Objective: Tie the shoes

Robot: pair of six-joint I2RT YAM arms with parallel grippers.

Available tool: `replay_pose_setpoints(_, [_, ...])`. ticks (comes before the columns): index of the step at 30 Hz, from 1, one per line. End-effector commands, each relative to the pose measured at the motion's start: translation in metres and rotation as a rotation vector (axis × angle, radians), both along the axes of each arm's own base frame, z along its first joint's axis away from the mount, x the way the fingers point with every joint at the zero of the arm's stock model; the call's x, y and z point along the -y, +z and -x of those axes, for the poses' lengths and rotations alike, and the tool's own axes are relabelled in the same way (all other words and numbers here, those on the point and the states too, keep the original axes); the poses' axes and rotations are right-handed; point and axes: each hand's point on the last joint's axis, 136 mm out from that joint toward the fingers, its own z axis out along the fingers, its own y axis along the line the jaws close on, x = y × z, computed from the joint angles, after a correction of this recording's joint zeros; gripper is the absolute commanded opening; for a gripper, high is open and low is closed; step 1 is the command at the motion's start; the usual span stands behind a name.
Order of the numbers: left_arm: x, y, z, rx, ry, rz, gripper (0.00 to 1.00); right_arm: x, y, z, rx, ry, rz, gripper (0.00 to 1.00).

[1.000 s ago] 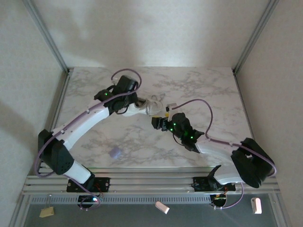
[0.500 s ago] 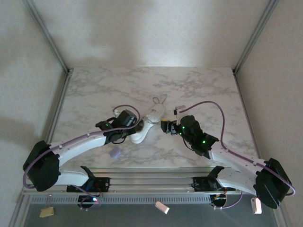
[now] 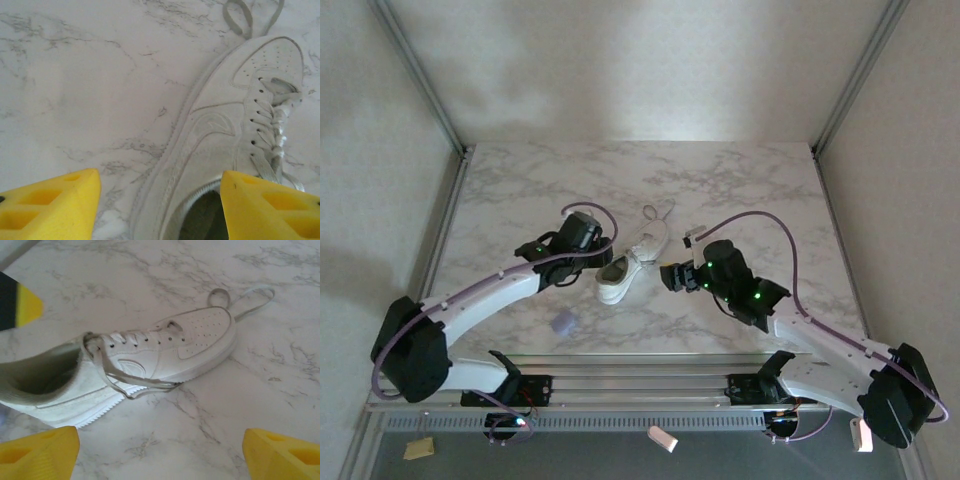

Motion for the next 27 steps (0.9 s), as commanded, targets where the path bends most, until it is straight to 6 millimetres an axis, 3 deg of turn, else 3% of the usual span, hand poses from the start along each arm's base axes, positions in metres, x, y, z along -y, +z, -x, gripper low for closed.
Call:
replay_pose_setpoints(1, [0.008, -0.007, -0.005, -0.023, -0.104, -0.042, 0.63, 0.004, 0.013, 0.009, -0.131, 0.039, -0.091, 0.85])
replay_pose_setpoints(4, [0.015, -0.015, -0.006, -0.044, -0.139, -0.04, 0.63, 0.004, 0.016, 0.014, -0.229, 0.068, -0.163, 0.85])
replay_pose_setpoints(9, [0.023, -0.028, -0.008, -0.077, -0.181, -0.044, 0.63, 0.009, 0.02, 0.017, -0.237, 0.077, -0.181, 0.85])
replay_pose_setpoints(18, [0.018, -0.057, -0.013, -0.121, -0.182, -0.131, 0.57, 0.017, 0.017, 0.014, -0.226, 0.045, -0.153, 0.85])
replay_pose_setpoints(23, [0.022, -0.055, -0.009, -0.107, -0.203, -0.099, 0.57, 0.02, 0.013, 0.013, -0.227, 0.031, -0.142, 0.85])
replay_pose_setpoints(27, [0.024, -0.031, -0.009, -0.056, -0.208, -0.055, 0.59, 0.02, 0.012, 0.013, -0.227, 0.028, -0.144, 0.85])
